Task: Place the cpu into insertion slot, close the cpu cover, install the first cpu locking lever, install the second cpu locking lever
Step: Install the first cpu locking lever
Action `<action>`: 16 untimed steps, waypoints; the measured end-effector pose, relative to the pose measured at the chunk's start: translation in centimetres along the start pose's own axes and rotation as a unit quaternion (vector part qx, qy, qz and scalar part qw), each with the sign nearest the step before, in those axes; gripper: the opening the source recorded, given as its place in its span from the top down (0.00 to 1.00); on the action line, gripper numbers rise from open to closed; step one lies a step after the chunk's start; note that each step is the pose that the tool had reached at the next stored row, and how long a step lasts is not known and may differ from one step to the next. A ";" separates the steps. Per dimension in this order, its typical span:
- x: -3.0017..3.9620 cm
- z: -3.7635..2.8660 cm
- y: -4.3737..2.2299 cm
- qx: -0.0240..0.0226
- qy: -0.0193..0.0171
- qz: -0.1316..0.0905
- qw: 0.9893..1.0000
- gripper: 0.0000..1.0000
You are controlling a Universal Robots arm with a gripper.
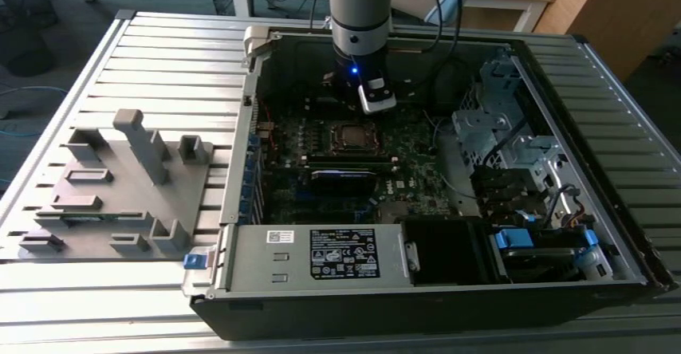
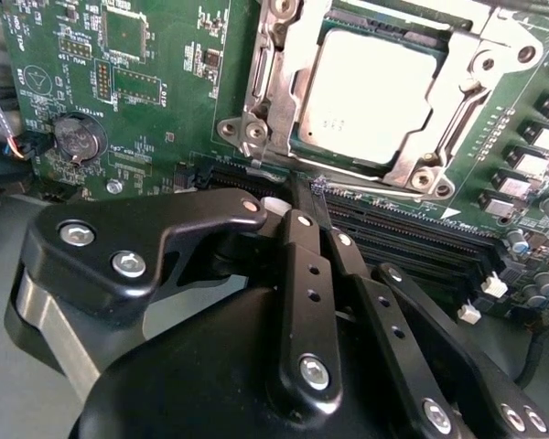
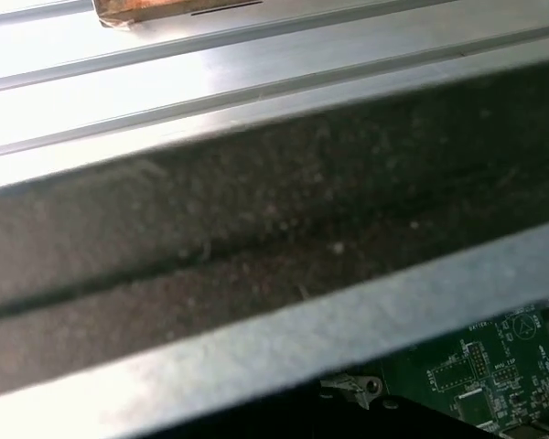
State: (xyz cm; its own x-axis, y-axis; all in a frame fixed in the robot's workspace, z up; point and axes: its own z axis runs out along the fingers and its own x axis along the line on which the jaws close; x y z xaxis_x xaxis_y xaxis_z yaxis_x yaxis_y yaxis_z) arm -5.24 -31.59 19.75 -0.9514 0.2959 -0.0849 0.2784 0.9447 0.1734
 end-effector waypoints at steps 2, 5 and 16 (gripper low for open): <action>-0.01 0.00 -0.03 0.001 0.000 0.000 1.000 0.90; -0.02 0.00 -0.04 0.002 -0.001 0.000 1.000 0.90; -0.02 -0.09 -0.02 0.002 -0.001 0.000 1.000 0.90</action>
State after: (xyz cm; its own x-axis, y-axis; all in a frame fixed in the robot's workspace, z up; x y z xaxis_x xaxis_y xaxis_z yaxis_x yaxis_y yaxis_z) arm -5.23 -31.63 19.83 -0.9514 0.2955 -0.0865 0.2783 0.9454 0.1695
